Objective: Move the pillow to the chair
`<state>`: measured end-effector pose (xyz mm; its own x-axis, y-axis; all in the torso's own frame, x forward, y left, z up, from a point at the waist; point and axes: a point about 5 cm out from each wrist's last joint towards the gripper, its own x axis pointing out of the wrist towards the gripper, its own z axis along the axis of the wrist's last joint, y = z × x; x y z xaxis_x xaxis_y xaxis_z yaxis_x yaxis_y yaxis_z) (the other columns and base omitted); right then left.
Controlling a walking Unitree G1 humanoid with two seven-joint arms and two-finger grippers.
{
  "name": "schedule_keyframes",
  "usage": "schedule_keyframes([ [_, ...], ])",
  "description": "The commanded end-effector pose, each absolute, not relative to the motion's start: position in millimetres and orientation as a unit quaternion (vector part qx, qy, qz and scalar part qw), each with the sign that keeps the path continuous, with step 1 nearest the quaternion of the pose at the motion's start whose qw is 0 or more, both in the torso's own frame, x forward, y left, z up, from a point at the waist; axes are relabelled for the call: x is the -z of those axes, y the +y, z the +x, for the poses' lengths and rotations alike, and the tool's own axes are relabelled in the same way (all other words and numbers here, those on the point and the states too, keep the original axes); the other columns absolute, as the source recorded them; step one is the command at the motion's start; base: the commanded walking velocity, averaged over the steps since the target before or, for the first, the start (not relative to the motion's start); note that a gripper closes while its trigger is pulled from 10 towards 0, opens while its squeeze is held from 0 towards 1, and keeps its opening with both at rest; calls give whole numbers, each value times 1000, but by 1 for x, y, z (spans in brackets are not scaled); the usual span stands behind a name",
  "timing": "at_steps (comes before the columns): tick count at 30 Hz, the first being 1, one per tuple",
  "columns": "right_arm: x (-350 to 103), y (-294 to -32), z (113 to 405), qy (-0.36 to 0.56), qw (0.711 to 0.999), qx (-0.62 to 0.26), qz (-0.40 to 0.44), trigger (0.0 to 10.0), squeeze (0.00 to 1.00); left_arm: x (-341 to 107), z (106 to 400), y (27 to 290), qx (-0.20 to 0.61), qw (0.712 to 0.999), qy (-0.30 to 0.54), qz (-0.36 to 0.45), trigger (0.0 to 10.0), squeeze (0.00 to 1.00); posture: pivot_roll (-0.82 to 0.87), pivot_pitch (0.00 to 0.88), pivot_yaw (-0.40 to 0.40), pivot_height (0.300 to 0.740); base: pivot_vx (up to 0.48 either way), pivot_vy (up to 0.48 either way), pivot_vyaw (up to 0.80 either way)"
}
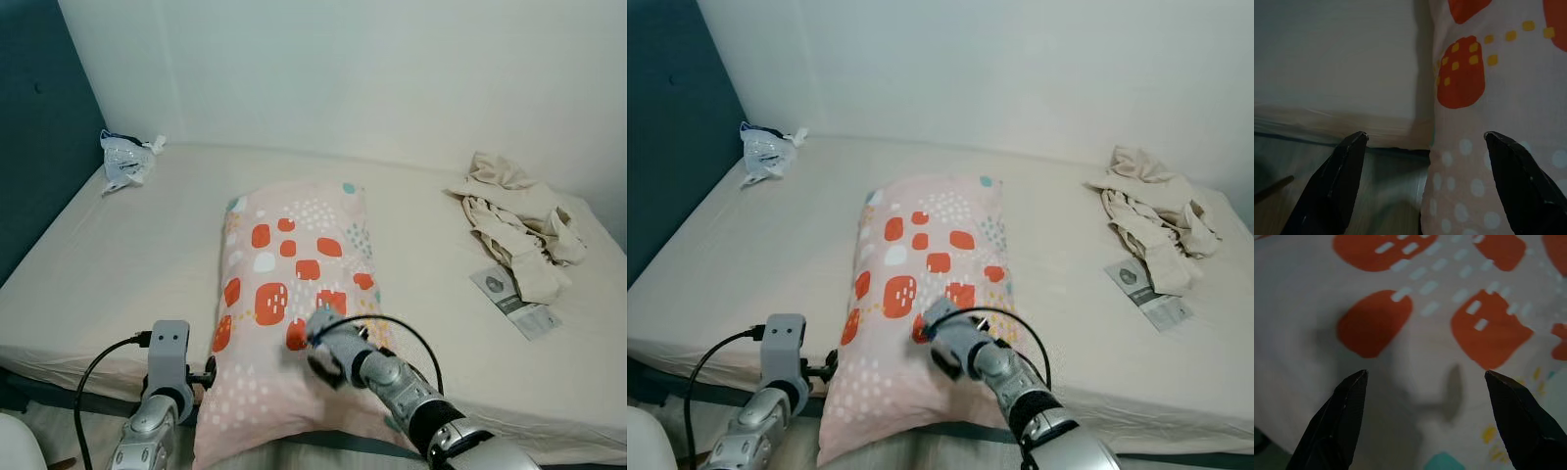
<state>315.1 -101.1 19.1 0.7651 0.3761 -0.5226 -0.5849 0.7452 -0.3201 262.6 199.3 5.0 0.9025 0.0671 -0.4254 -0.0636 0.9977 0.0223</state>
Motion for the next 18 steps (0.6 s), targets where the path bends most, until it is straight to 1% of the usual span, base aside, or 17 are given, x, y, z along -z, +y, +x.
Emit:
schedule_keyframes([
  [1,-13,-104,310,226,905,-263,-244,10000,0,-2,262,197,-22,973,228,8,10000,0,16,131,-68,705,0,0,0],
  [2,-11,-104,308,228,898,-272,-260,10000,0,-3,266,196,-19,973,228,9,10000,0,-11,115,-56,705,0,0,0],
  [4,-9,-102,306,231,889,-289,-271,10000,0,-6,271,197,-20,974,226,6,10000,0,-11,102,-48,705,0,0,0],
  [8,-10,-100,305,225,893,-299,-249,10000,0,-9,274,197,-25,975,221,1,10000,0,-7,99,-41,690,0,0,0],
  [14,-8,-97,303,229,906,-280,-221,10000,0,-9,273,194,-29,976,218,-1,10000,0,10,97,-55,661,0,0,0],
  [18,-12,-92,305,215,910,-290,-204,10000,0,-7,271,196,-32,975,219,-3,10000,0,11,90,-55,657,0,0,0],
])
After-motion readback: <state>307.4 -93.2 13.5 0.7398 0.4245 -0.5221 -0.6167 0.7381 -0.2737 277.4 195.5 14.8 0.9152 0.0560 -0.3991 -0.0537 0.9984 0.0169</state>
